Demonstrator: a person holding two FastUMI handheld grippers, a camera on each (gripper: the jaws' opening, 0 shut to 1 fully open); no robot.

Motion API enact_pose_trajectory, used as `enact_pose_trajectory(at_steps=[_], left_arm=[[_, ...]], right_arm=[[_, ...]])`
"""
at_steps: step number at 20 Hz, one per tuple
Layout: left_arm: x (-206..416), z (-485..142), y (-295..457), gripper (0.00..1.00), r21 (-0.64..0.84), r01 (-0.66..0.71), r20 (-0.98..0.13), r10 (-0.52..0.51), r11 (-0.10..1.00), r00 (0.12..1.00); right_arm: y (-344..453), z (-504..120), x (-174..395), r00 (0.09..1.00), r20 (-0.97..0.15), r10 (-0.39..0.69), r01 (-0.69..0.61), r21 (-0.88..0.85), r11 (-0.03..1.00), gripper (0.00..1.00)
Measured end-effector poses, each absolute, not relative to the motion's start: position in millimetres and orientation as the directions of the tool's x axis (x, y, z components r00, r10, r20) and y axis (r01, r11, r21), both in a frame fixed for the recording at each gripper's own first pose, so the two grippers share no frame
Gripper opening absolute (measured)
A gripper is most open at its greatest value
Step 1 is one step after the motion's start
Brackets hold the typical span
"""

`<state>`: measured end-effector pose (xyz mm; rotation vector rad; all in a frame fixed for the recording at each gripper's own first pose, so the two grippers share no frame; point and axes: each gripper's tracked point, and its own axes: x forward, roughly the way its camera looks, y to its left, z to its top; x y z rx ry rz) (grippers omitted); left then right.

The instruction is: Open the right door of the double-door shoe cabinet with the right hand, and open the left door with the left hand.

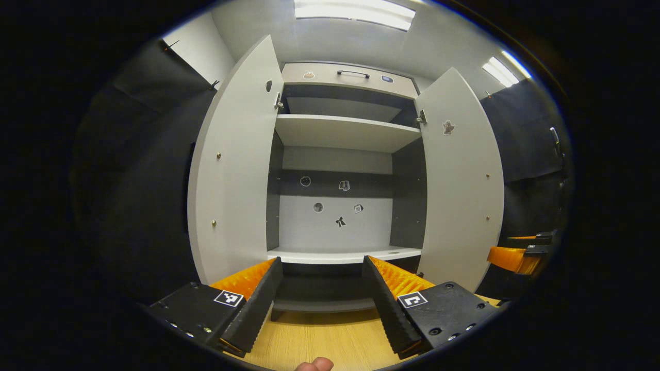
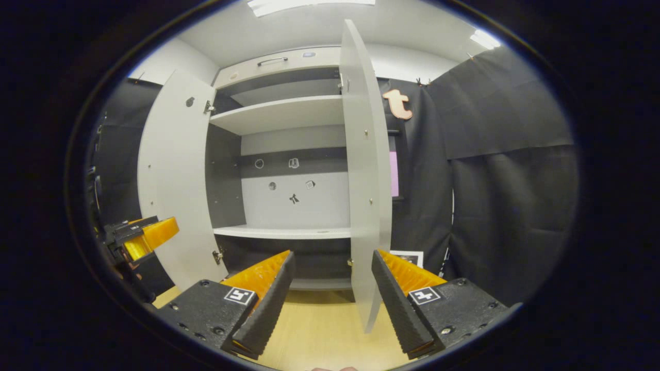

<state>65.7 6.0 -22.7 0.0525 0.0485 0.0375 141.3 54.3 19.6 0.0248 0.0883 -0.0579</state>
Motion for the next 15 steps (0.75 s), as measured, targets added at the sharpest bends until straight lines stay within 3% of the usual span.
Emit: enact_pose_trajectory(at_steps=[14, 15], left_arm=[[65.4, -19.9, 8.1, 0.93, 0.061, -0.04, -0.046, 0.043, 0.997, 0.998], [64.6, -19.5, 8.0, 1.0, 0.057, -0.04, -0.045, 0.043, 0.998, 0.998]], right_arm=[[57.2, 19.7, 141.3, 0.996, -0.083, -0.045, 0.046, 0.014, 0.999, 0.93], [57.2, 19.4, 141.3, 0.995, -0.084, -0.045, 0.046, 0.015, 0.999, 0.94]])
